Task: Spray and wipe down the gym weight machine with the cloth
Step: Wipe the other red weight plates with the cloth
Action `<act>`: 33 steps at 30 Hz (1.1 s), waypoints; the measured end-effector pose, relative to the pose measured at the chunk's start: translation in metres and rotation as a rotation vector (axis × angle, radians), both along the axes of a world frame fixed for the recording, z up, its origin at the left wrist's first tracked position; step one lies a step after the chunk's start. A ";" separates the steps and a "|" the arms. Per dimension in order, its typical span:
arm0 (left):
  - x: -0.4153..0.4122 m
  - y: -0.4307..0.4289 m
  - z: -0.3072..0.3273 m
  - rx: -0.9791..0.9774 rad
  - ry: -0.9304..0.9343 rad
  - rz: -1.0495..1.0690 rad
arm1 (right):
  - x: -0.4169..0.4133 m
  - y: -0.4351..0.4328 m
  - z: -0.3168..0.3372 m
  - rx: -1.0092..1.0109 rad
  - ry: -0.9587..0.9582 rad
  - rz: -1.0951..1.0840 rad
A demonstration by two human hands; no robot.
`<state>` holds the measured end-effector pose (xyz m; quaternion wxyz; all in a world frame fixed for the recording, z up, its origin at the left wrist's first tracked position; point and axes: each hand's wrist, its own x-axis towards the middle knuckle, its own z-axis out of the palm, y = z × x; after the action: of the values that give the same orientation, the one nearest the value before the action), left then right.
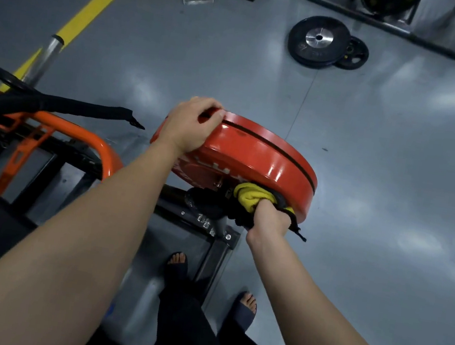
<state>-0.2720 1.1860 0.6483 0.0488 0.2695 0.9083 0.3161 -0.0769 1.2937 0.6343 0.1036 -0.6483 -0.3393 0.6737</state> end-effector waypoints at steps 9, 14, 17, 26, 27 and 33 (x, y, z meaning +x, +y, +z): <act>-0.002 -0.037 -0.005 -0.045 -0.104 0.222 | 0.018 0.010 -0.008 0.005 0.052 -0.014; 0.040 0.041 0.028 -0.025 0.049 0.014 | 0.024 0.031 -0.016 -0.041 -0.011 -0.142; 0.058 0.067 0.020 -0.209 0.164 -0.087 | 0.010 0.007 -0.002 -0.039 0.052 -0.033; 0.045 0.055 0.020 -0.271 0.259 -0.108 | 0.010 0.012 0.004 -0.054 0.091 -0.031; 0.044 0.054 0.019 -0.263 0.249 -0.106 | 0.014 0.015 -0.004 -0.038 0.075 -0.039; 0.037 0.046 0.020 -0.193 0.208 -0.090 | 0.022 0.020 -0.025 -0.020 0.023 -0.022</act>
<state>-0.2353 1.2323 0.6681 -0.0057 0.3353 0.9217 0.1950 -0.0551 1.3134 0.6095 0.1084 -0.6454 -0.3241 0.6831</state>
